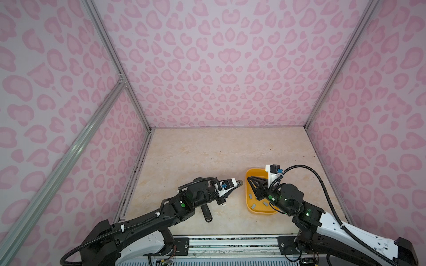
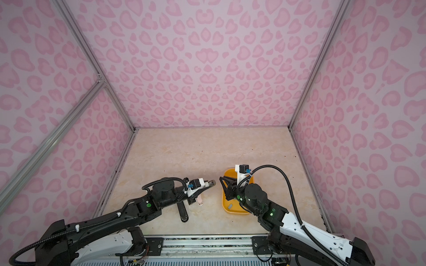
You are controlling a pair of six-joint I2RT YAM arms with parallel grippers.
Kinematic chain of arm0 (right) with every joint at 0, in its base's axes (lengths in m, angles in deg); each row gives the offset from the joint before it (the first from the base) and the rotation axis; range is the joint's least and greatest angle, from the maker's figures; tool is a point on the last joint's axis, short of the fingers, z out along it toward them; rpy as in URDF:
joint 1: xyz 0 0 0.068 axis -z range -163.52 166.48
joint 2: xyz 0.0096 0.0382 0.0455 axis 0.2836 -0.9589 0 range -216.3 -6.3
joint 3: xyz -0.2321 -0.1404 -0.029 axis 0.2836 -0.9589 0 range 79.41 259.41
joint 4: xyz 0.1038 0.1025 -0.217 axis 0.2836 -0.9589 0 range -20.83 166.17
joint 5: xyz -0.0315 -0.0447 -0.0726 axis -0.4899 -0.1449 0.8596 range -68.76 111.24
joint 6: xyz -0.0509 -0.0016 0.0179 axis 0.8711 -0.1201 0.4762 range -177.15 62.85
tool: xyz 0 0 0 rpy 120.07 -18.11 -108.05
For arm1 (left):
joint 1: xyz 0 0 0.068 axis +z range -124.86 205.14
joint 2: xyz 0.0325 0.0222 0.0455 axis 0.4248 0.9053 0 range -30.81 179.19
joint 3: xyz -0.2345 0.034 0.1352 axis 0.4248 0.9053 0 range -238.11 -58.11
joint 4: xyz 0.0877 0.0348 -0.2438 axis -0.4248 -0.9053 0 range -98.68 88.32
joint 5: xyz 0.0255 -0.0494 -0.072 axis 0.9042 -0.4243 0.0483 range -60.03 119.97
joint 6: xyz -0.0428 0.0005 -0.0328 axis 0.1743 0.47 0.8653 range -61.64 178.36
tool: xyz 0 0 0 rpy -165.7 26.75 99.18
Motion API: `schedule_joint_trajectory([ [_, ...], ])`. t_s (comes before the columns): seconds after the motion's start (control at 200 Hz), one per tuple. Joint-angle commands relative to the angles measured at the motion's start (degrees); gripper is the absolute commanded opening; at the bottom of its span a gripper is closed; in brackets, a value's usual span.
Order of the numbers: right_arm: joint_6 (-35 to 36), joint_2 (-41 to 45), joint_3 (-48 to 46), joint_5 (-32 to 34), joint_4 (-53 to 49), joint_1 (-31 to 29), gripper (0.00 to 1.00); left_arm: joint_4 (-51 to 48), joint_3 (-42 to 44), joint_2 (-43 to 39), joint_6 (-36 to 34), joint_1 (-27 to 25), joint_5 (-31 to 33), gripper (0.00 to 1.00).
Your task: Load the staples into the stapler
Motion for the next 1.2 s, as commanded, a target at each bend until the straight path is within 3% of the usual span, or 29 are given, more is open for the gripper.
schedule_joint_trajectory([
  [0.0,2.9,-0.9,0.8,-0.8,1.9,-2.9,0.23,1.0,-1.0,0.9,0.2,0.0,-0.6,0.03],
  [0.25,4.2,-8.4,4.4,1.3,2.1,-6.7,0.21,0.4,-1.5,1.0,0.2,0.0,-1.6,0.03],
  [0.475,1.7,-12.9,3.9,8.7,2.4,-6.3,0.2,0.7,-0.7,-0.9,0.2,0.0,-2.2,0.03],
  [0.745,-0.4,-14.7,1.6,7.1,8.0,-5.8,0.2,1.2,0.0,-3.2,1.3,0.0,-2.2,0.03],
  [1.195,0.1,-21.3,5.0,4.9,7.5,-5.8,0.17,3.1,1.6,-5.4,1.8,0.0,-1.9,0.03],
])
